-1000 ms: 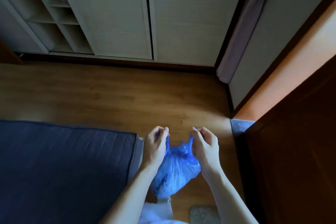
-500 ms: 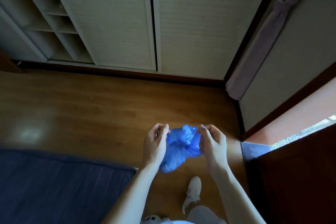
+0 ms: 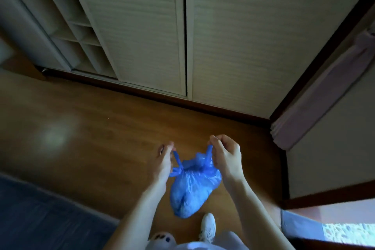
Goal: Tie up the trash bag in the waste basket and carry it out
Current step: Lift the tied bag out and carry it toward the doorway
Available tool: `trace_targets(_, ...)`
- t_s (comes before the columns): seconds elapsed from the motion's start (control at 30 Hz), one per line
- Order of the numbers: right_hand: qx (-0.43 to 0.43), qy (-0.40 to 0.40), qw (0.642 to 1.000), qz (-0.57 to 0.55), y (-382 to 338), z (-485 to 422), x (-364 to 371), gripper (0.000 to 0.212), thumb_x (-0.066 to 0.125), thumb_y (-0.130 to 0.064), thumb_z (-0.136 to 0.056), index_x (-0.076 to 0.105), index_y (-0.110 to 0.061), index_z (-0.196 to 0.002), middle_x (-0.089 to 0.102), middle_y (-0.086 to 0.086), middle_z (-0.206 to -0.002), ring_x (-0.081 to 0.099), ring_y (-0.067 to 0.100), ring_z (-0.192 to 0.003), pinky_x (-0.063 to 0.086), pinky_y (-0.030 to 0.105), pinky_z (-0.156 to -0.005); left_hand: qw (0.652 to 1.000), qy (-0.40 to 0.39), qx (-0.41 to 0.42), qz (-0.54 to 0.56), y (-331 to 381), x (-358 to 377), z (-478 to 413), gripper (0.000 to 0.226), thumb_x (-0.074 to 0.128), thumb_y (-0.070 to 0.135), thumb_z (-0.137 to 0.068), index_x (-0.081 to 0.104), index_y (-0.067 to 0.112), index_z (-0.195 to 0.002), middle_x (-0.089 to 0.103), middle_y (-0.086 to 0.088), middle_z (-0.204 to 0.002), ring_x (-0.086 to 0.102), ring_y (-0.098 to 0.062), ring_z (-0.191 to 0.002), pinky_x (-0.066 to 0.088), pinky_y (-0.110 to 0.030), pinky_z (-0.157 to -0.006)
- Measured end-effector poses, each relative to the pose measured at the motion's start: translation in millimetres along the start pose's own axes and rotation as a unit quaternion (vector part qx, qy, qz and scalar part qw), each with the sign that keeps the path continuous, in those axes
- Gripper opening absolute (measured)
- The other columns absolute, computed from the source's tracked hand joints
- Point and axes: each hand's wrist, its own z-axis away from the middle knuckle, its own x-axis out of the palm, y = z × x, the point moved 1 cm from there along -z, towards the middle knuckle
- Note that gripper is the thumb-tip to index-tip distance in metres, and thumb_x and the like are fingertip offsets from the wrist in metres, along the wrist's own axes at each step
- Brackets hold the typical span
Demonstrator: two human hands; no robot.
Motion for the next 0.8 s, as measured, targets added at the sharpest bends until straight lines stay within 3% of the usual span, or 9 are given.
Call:
trace_targets(0.13, -0.006, -0.037, 0.999, 0.005, -20, -59, 15, 0.03, 0.06, -0.027, -0.088, 0.059, -0.002, -0.072, 0.046, -0.011, -0.048, 0.038, 0.014, -0.049, 0.032, 0.029, -0.05, 0.996, 0.012, -0.01, 0.086, 26, 23, -25, 0.026, 0.053, 0.017, -0.097, 0.053, 0.014, -0.071, 0.04, 0.008, -0.049, 0.03, -0.001, -0.031, 0.023, -0.013, -0.034)
trace_targets(0.27, -0.013, -0.103, 0.994, 0.023, -31, -91, 42, 0.029, 0.06, -0.016, -0.091, 0.056, -0.005, -0.065, 0.05, -0.015, -0.047, 0.04, 0.017, -0.053, 0.033, 0.031, -0.052, 0.99, 0.028, -0.041, 0.135, 39, 20, -43, 0.023, 0.053, 0.012, -0.096, 0.054, 0.015, -0.072, 0.045, 0.004, -0.065, 0.028, -0.002, -0.036, 0.021, -0.015, -0.038)
trace_targets(0.47, -0.006, -0.173, 0.983, 0.056, -33, -122, 107, 0.028, 0.061, -0.023, -0.091, 0.062, 0.0, -0.073, 0.05, -0.008, -0.05, 0.045, 0.015, -0.053, 0.037, 0.032, -0.055, 0.982, 0.086, -0.056, 0.157, 52, -13, -87, 0.051, 0.052, 0.011, -0.093, 0.063, 0.024, -0.045, 0.04, -0.001, -0.064, 0.026, -0.004, -0.039, 0.019, -0.019, -0.039)
trace_targets(0.63, 0.004, -0.232, 0.97, 0.076, -29, -137, 181, 0.04, 0.06, -0.034, -0.083, 0.055, 0.005, -0.074, 0.043, 0.01, -0.056, 0.038, 0.024, -0.054, 0.034, 0.035, -0.052, 0.976, 0.122, -0.05, 0.172, 66, -64, -126, 0.022, 0.06, 0.019, -0.088, 0.056, 0.013, -0.067, 0.041, 0.009, -0.045, 0.034, -0.006, -0.043, 0.03, -0.016, -0.039)
trace_targets(0.8, 0.021, -0.289, 0.952, 0.094, -26, -148, 285, 0.031, 0.061, -0.022, -0.093, 0.058, -0.002, -0.069, 0.042, 0.003, -0.048, 0.038, 0.02, -0.043, 0.033, 0.028, -0.043, 0.968, 0.164, -0.012, 0.191, 81, -135, -181, 0.018, 0.052, 0.006, -0.093, 0.054, 0.005, -0.075, 0.034, 0.009, -0.045, 0.027, -0.002, -0.039, 0.025, -0.017, -0.038)
